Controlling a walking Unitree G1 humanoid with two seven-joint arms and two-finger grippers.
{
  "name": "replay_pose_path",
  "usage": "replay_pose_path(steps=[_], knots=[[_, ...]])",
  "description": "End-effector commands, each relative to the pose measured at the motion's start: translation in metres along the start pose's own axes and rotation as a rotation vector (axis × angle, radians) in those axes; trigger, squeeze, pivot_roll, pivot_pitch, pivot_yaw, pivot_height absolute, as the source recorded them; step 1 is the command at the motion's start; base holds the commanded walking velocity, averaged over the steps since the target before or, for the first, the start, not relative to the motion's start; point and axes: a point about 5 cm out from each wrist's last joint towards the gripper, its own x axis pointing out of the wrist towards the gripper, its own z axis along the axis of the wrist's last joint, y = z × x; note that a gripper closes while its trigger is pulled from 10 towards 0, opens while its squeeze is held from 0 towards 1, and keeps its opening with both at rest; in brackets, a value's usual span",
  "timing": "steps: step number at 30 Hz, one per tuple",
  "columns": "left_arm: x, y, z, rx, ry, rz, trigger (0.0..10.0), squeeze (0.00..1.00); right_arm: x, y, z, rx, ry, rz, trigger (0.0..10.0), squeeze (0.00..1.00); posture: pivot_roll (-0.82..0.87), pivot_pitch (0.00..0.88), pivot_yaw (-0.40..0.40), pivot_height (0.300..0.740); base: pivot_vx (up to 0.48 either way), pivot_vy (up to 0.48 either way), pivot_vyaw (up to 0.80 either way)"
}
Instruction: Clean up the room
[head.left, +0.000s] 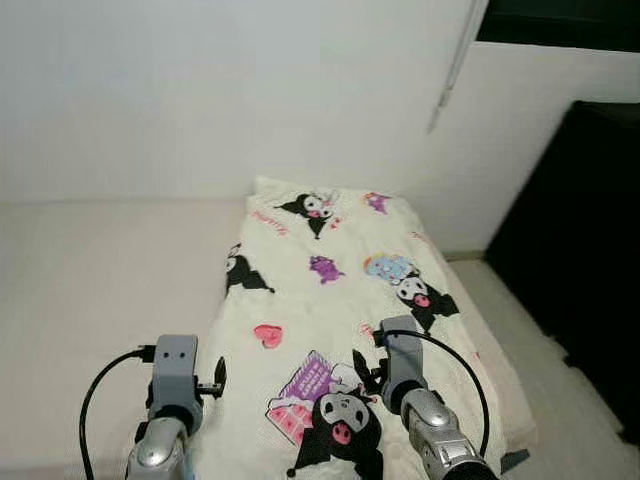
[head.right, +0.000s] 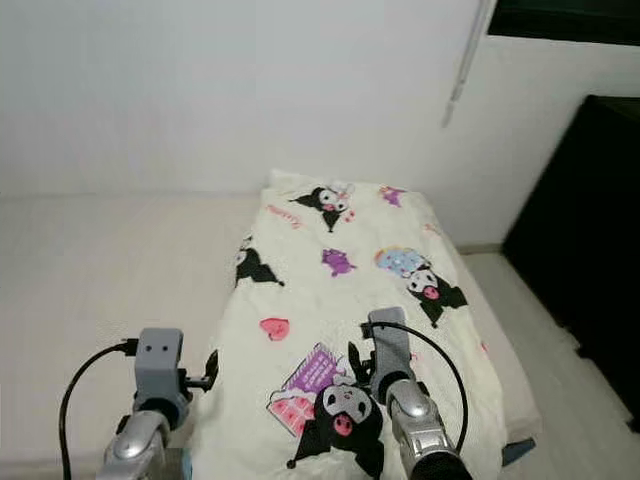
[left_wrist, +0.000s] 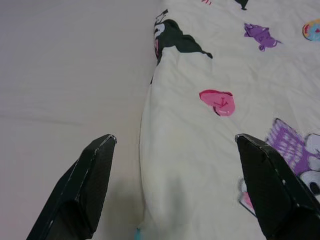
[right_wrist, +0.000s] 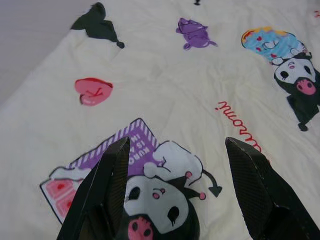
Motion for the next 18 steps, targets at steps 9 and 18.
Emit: replay_pose_path(steps=[9,18], knots=[[0.0,-0.012,-0.005,0.033,0.038,-0.043,10.0,0.0,-0.004,-0.005,-0.009,0.036,0.028,-0.026,10.0,0.0,0.0,0.049,-0.066,0.74,0.0,0.0,0.0],[0.002,-0.016,-0.007,0.07,0.064,-0.077,10.0,0.0,-0.005,-0.006,-0.009,0.001,0.029,-0.02,10.0,0.0,0.0,0.047,-0.056,0.74,0.0,0.0,0.27]])
